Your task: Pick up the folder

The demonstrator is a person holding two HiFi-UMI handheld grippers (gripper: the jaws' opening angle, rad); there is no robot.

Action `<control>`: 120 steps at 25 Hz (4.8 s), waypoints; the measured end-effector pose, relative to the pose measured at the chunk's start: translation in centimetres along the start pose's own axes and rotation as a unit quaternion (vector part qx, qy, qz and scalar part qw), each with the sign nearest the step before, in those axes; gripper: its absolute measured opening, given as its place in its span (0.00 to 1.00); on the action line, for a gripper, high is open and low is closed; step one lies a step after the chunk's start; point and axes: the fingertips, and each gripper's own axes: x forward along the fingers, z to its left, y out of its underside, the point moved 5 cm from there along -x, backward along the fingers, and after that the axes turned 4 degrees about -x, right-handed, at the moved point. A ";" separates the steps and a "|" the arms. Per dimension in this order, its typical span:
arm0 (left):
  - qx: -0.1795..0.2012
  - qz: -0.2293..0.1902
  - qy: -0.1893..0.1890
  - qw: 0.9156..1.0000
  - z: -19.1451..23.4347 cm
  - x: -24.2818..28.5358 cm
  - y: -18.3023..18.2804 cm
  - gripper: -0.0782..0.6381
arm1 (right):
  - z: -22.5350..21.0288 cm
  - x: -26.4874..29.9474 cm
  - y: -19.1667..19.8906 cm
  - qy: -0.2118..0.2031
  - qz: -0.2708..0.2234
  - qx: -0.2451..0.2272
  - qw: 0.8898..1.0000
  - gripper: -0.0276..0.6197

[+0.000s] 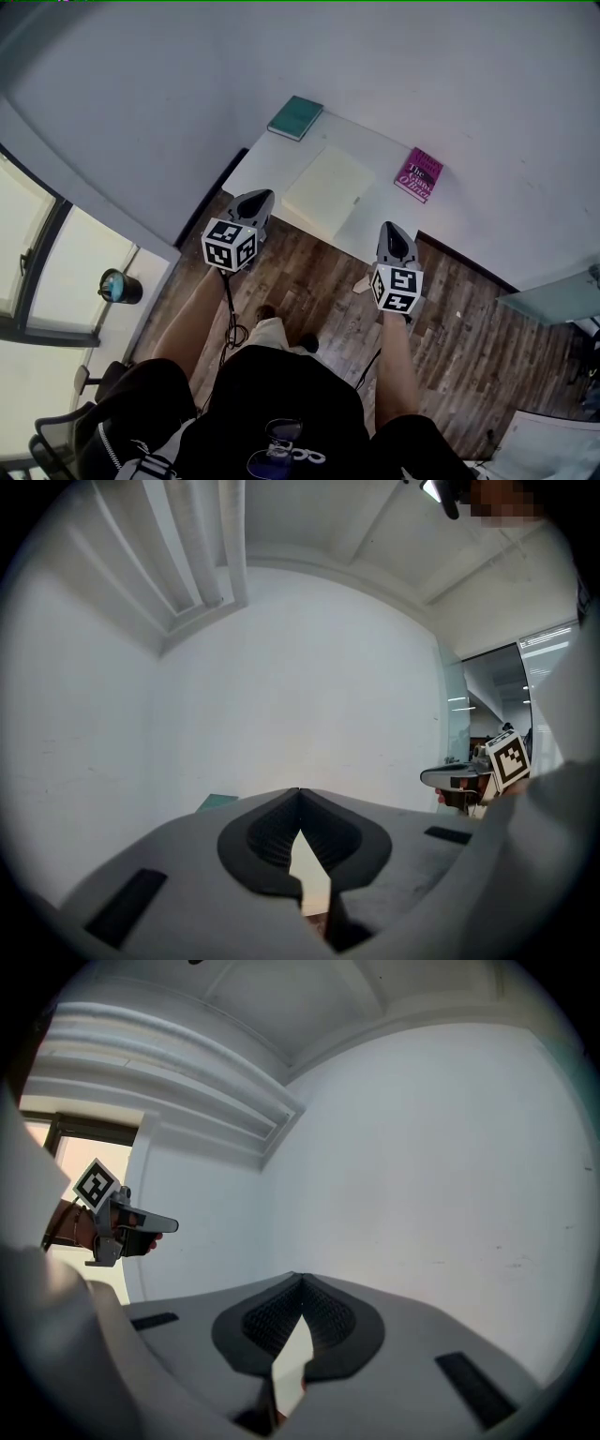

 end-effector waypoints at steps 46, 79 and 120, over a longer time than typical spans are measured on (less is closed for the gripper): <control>-0.051 0.114 0.208 0.970 19.2 32.7 1.5 0.14 | -4.5 25.7 2.8 0.182 0.093 0.121 0.971 0.08; -0.160 0.266 0.212 0.927 17.3 38.9 12.1 0.46 | -10.5 32.1 13.0 0.010 0.140 0.301 0.943 0.35; -0.225 0.390 0.212 0.867 17.4 38.7 24.3 0.48 | -3.4 30.7 28.3 -0.082 0.256 0.456 0.848 0.44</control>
